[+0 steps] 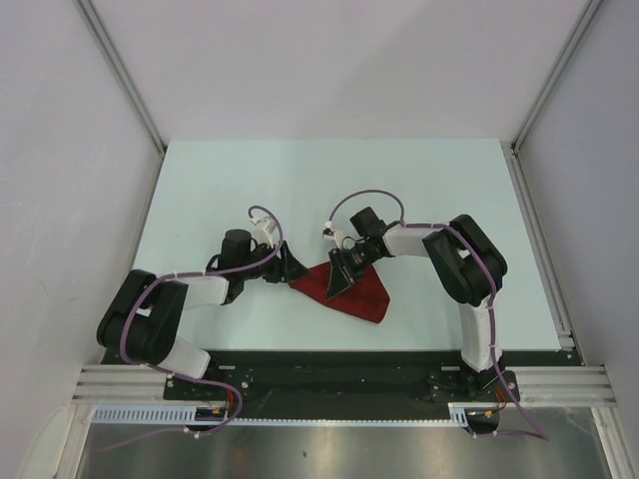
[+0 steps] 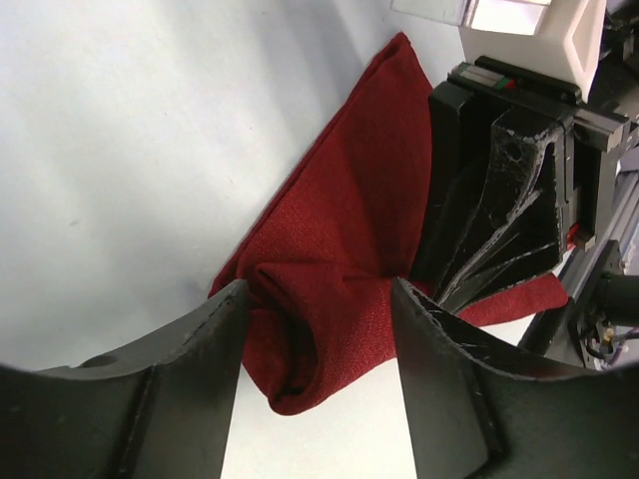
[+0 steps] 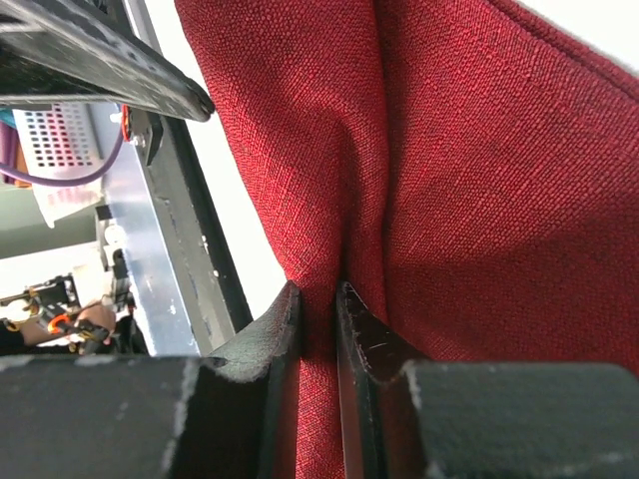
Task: Fold the napkin, place the utensils inside, and roll it up
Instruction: Roll the napkin with the utensil
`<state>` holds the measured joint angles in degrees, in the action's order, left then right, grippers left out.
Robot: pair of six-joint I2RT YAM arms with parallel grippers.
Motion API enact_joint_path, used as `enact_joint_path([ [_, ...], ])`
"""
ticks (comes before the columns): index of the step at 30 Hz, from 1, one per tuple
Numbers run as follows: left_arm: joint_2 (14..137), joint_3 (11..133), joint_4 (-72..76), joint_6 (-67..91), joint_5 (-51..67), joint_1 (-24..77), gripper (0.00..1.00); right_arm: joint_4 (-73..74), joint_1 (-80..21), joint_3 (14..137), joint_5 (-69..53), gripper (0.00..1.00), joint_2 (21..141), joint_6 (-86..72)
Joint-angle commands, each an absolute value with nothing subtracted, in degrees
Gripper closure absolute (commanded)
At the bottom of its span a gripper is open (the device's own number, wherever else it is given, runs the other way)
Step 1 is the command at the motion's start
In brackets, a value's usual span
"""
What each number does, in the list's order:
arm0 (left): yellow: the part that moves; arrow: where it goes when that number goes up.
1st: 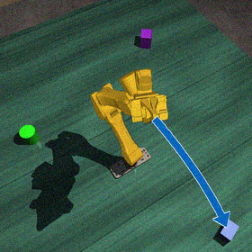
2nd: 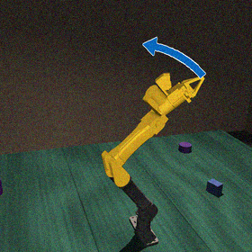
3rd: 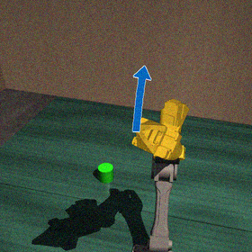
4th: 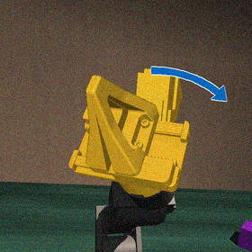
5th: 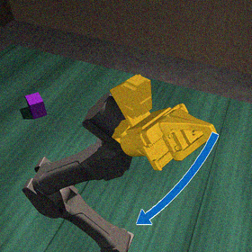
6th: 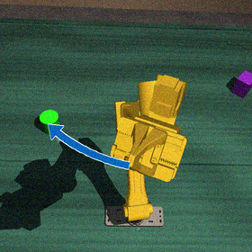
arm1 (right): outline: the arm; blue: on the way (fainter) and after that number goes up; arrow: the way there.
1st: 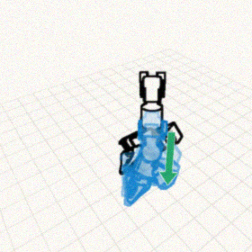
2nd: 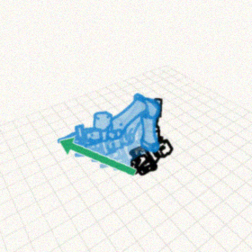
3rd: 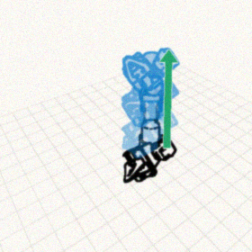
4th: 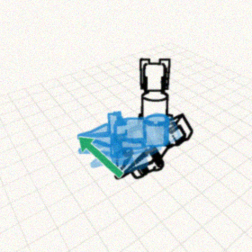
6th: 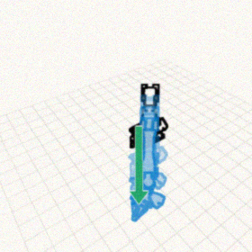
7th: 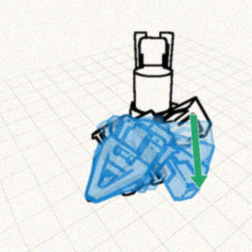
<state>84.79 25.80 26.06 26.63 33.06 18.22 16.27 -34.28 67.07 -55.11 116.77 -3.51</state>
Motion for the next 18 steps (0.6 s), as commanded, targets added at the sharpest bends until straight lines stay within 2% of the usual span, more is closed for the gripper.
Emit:
enact_joint_path([
  [1,86.04,27.86,28.30,26.54,35.68,18.90,0.40,16.44,-33.40,68.99,-52.91,0.96,119.18,-2.99],
  [4,87.01,28.21,28.21,26.54,35.86,19.16,0.47,16.00,-33.05,69.08,-52.74,0.95,119.71,-3.25],
  [6,87.62,28.56,28.04,26.63,36.21,19.34,0.60,15.91,-32.78,69.17,-52.56,0.95,119.62,-3.34],
  [7,87.97,28.74,27.86,26.72,36.12,19.42,0.65,15.91,-32.87,69.26,-52.47,0.94,119.45,-3.43],
  [8,88.67,28.91,27.25,26.72,36.12,19.42,0.74,16.08,-32.70,69.34,-52.30,0.92,119.27,-3.43],
  [9,89.03,29.35,26.81,26.72,35.60,19.42,0.77,16.69,-32.70,69.43,-51.60,0.89,118.48,-3.17],
  [11,89.91,29.79,25.76,26.46,35.25,19.42,0.86,17.49,-32.61,69.96,-50.46,0.79,117.51,-2.99],
  [13,90.52,30.06,25.49,26.54,35.07,19.42,0.90,19.24,-32.52,70.40,-48.00,0.66,115.32,-2.64],
  [14,90.79,30.15,25.40,26.63,35.16,19.42,0.93,19.77,-32.52,70.75,-47.21,0.63,114.44,-2.55],
  [16,91.49,30.50,25.05,26.72,34.98,19.42,0.94,20.74,-32.61,70.75,-43.96,0.57,111.29,-2.72],
  [18,92.11,30.76,24.87,26.81,34.98,19.42,0.96,20.83,-32.96,70.40,-39.23,0.56,106.91,-2.55],
])
